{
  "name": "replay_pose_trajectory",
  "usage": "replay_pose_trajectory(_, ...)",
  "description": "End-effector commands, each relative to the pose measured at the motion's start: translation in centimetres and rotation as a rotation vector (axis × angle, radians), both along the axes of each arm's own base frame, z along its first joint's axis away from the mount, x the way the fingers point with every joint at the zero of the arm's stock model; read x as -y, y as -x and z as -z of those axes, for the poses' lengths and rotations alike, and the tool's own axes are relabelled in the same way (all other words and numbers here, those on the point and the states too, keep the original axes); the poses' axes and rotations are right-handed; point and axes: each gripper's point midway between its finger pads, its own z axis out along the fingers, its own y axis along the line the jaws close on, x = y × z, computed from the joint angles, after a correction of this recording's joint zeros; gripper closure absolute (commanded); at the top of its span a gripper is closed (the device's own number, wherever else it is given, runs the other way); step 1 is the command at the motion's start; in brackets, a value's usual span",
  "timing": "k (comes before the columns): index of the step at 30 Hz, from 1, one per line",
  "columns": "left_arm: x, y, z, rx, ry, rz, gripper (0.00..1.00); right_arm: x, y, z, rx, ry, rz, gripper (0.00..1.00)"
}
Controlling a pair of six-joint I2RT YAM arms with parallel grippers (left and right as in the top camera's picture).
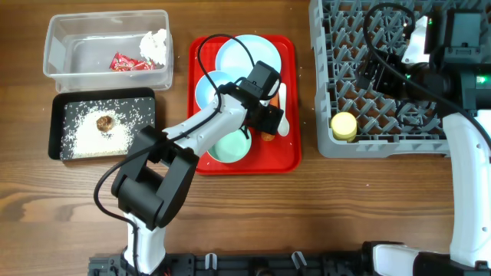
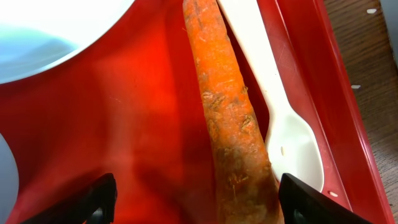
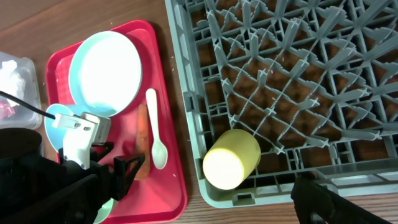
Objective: Sort waste into correct bins and load items into the dishwasher rack
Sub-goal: 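Reach the left gripper to the carrot on the red tray and grasp it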
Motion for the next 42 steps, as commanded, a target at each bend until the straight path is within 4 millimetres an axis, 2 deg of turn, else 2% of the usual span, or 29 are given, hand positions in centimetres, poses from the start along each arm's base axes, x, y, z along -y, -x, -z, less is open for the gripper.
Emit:
replay_pose_trajectory(1, 0.1, -0.2, 0.2, 0.021, -0.028, 0.037, 0.19, -0.5, 0.1, -0.5, 0.010, -0.003, -0.031, 0.00)
replay_pose_trajectory(10, -0.5, -1.6, -0.1, 0.106, -0.095, 0.059, 0.14, -0.5, 0.2, -0.5, 0.008, -0.003, -0.031, 0.01)
replay_pose_trajectory(17, -0.3, -0.9, 0.1, 0.129, -0.148, 0.299, 0.12, -0.5, 0.1, -0.5, 0.011, -0.001, -0.034, 0.01)
replay_pose_trajectory(22, -0.3, -0.9, 0.3, 0.126, -0.146, 0.324, 0.11, -0.4, 0.1, -0.5, 0.015, 0.012, -0.052, 0.01)
replay_pose_trajectory(25, 0.3, -0.3, 1.1, 0.092, -0.116, 0.342, 0.10, -0.4, 0.0, -0.5, 0.017, 0.014, -0.052, 0.01)
replay_pose_trajectory(28, 0.1, -0.1, 1.9, 0.076, -0.129, 0.344, 0.12, -0.4, 0.0, -0.5, 0.019, 0.014, -0.052, 0.01)
replay_pose_trajectory(30, 0.0, 0.0, 2.4, 0.066, -0.133, 0.341, 0.19, -0.4, 0.0, -0.5, 0.020, 0.015, -0.052, 0.01)
replay_pose_trajectory(33, -0.5, 0.0, 3.3, 0.036, -0.135, 0.302, 0.21, -0.4, 0.0, -0.5, 0.022, 0.021, -0.061, 0.01)
replay_pose_trajectory(39, -1.2, 0.2, 3.7, 0.000, -0.136, 0.247, 0.27, 0.1, 0.0, -0.5, 0.021, 0.054, -0.058, 0.00)
replay_pose_trajectory(41, -1.2, 0.2, 3.7, -0.002, -0.133, 0.238, 0.34, 0.1, 0.0, -0.5, 0.022, 0.054, -0.058, 0.01)
replay_pose_trajectory(42, -1.2, 0.2, 3.7, -0.003, -0.132, 0.233, 0.41, 0.1, -0.1, -0.5, 0.022, 0.054, -0.058, 0.00)
